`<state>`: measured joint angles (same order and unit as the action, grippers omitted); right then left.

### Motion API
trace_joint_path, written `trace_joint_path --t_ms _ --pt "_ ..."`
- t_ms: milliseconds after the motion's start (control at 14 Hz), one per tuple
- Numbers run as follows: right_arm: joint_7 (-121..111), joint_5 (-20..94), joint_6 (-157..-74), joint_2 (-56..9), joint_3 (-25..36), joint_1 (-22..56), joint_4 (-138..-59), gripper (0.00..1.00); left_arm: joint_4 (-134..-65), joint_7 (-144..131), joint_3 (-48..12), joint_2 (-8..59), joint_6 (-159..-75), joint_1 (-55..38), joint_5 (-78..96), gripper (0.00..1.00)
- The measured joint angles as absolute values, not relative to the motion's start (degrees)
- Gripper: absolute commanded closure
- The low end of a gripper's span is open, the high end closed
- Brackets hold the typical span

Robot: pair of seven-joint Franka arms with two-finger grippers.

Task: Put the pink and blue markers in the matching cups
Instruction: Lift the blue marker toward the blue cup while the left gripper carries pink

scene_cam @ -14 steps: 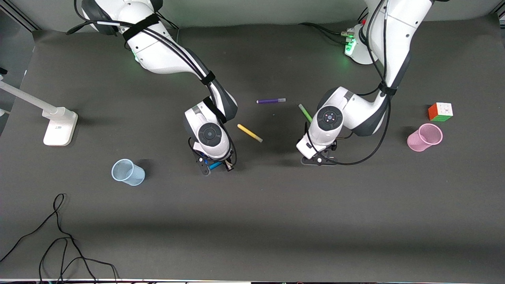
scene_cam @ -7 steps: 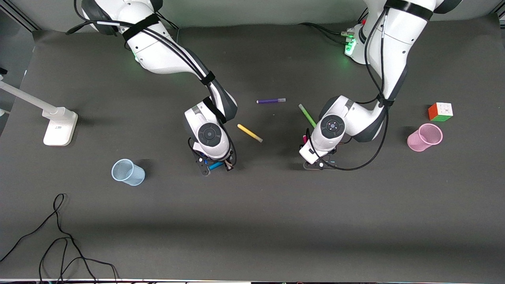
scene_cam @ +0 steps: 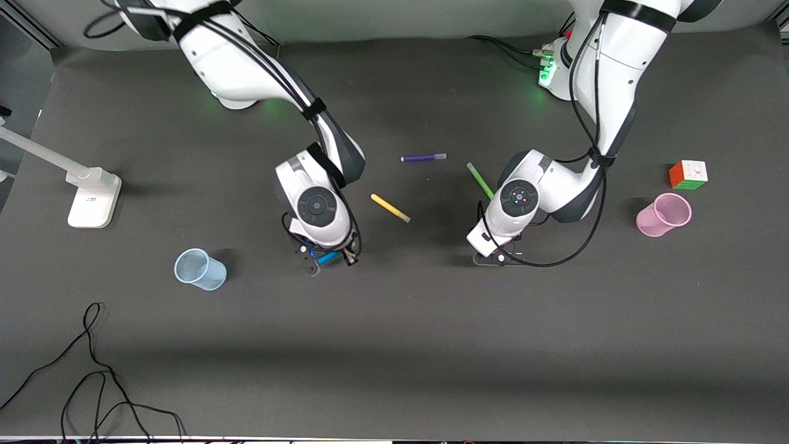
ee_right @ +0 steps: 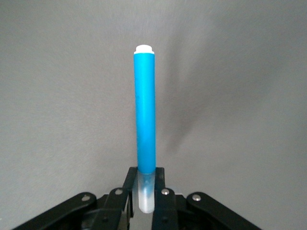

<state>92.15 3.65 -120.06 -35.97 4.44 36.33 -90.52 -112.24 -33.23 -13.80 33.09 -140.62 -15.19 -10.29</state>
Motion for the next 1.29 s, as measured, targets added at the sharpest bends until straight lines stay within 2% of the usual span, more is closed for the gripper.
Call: trace_joint_path --t_ms 286,571,857,1071,1286 --pt "87.43 3.69 -105.32 -30.42 6.15 36.08 -84.26 0.84 -110.85 -32.64 -13.79 29.90 -137.33 -14.91 -10.33 1.00" --pt "76.92 3.70 -94.49 -26.12 6.93 32.64 -79.21 0.84 -106.51 -23.14 -13.80 20.36 -117.92 -13.31 -10.21 1.00" --pt "55.66 3.70 -87.62 -22.57 7.22 25.97 -78.47 0.84 -102.44 -10.39 -13.70 11.76 -100.20 -8.41 -6.51 1.00" --pt "38.65 3.65 -83.69 -20.15 7.50 19.97 -78.44 0.84 -102.15 4.83 -13.53 7.50 -95.98 -2.37 -5.53 1.00" --pt "20.03 3.66 -81.62 -18.64 11.08 15.81 -78.54 0.84 -102.69 21.57 -13.40 5.57 -95.34 3.58 -4.94 1.00"
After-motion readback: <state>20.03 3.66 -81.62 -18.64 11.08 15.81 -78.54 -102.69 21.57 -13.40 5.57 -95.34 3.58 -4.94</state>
